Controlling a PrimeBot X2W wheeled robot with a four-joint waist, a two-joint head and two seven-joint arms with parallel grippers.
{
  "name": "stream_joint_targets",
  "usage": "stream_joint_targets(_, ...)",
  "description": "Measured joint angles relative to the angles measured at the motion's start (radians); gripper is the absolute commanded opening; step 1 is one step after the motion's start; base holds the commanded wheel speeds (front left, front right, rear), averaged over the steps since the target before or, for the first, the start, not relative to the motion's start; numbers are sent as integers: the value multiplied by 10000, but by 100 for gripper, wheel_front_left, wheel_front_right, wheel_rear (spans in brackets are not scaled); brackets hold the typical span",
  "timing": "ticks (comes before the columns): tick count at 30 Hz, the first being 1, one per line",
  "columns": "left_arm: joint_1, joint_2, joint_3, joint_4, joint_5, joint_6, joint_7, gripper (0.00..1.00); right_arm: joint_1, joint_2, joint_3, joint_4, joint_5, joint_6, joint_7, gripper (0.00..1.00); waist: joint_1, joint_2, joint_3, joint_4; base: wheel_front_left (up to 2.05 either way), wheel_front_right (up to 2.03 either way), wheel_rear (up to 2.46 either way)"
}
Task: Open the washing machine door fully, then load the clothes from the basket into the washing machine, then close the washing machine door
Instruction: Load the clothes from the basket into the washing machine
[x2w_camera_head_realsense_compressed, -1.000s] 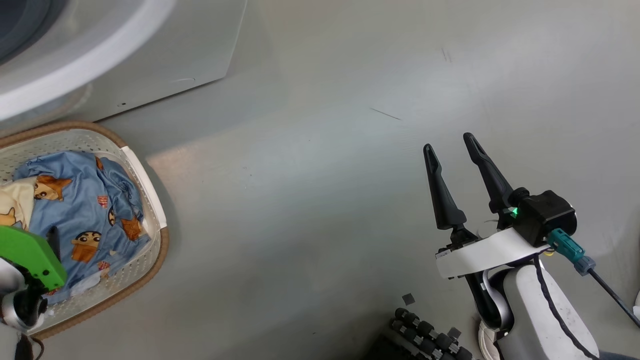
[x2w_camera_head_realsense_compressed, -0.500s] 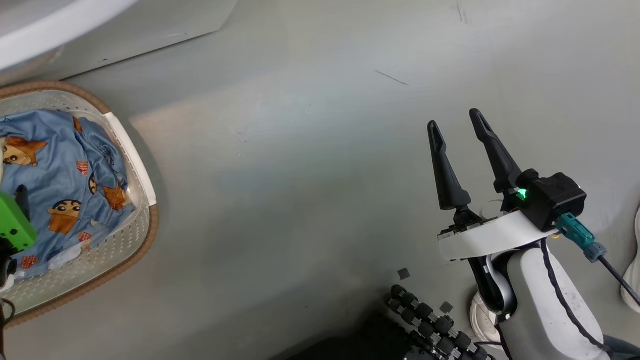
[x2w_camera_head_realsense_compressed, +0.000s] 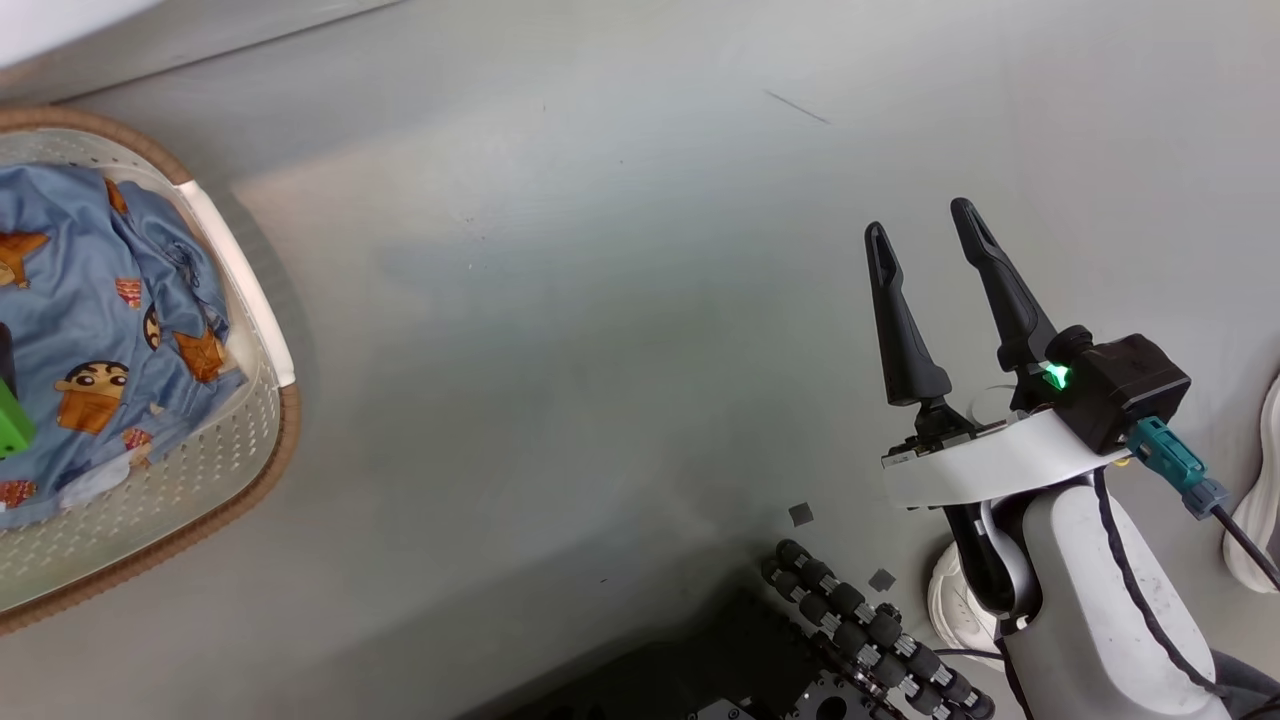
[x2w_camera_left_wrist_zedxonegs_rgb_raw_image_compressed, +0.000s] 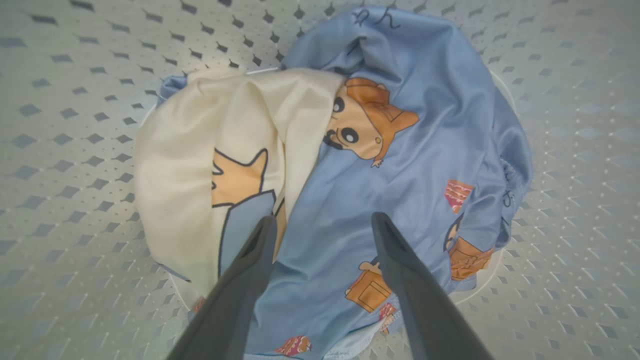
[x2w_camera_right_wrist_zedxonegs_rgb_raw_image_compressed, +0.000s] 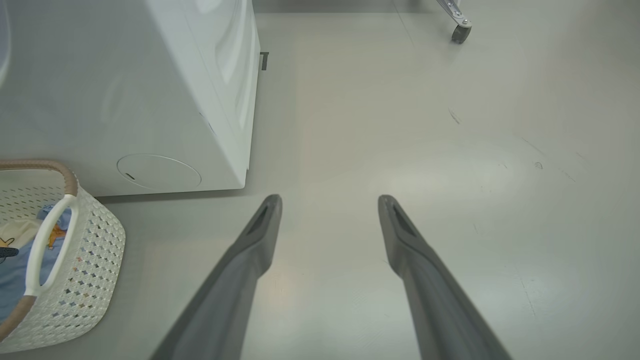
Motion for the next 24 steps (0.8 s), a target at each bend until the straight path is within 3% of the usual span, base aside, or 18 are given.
stream_joint_targets(24, -1271, 194, -399, 832, 491, -128, -443, 100, -160, 10, -19, -343, -27, 0, 0, 100, 0, 0, 1069, 215, 0, 0, 0)
